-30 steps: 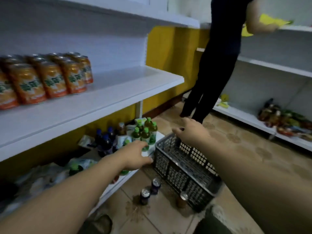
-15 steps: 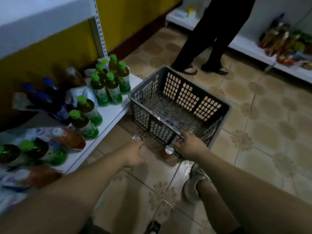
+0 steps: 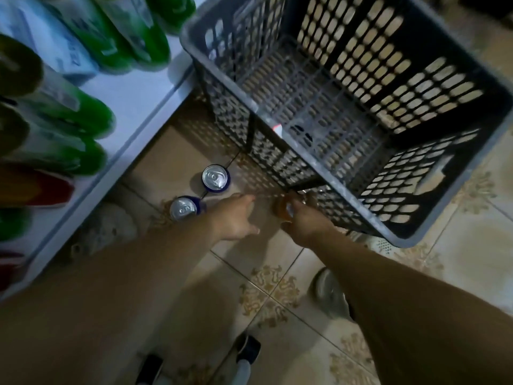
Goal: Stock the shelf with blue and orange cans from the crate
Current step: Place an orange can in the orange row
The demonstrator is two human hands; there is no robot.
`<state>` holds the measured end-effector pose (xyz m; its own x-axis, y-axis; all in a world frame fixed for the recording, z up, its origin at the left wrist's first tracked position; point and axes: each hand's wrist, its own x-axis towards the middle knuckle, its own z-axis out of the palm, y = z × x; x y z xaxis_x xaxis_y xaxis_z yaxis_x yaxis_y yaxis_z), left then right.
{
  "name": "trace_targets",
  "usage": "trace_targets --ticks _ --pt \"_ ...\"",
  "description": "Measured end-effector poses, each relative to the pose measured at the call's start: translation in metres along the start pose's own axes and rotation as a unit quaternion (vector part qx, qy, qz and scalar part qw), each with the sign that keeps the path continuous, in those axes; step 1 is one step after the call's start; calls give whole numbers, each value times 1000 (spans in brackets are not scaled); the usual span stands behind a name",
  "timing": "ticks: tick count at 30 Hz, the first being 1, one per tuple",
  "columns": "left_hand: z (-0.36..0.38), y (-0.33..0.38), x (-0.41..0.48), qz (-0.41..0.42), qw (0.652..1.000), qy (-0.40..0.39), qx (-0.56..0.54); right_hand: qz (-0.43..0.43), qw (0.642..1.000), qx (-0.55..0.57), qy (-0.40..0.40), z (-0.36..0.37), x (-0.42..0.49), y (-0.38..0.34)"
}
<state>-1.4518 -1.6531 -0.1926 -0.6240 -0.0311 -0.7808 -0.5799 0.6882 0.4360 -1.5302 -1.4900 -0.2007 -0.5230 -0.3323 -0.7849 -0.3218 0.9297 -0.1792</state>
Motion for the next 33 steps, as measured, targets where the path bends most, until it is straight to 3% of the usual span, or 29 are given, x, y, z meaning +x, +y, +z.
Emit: trace_targets --ticks 3,7,12,17,22,25,29,33 --pt "4 -14 10 -12 1000 -6 -13 11 999 -40 26 21 13 -1" --pt "3 -26 9 -21 999 -12 -21 -21 998 -16 60 22 9 5" --pt "-16 -13 -23 1 997 -5 -71 -59 989 90 103 -11 -33 -21" --pt "-68 10 -87 52 985 49 -154 -104 952 213 192 -73 -91 -74" --pt "-143 33 -177 105 945 159 -267 -168 906 266 283 -157 -151 -137" --pt "-187 47 -233 152 917 240 -280 -186 867 345 307 -206 -198 -182" --pt "-231 63 -308 167 871 318 -334 -307 800 441 266 -251 -262 -227" --pt "-250 67 -379 184 835 378 -354 -378 788 413 257 -278 -317 -263"
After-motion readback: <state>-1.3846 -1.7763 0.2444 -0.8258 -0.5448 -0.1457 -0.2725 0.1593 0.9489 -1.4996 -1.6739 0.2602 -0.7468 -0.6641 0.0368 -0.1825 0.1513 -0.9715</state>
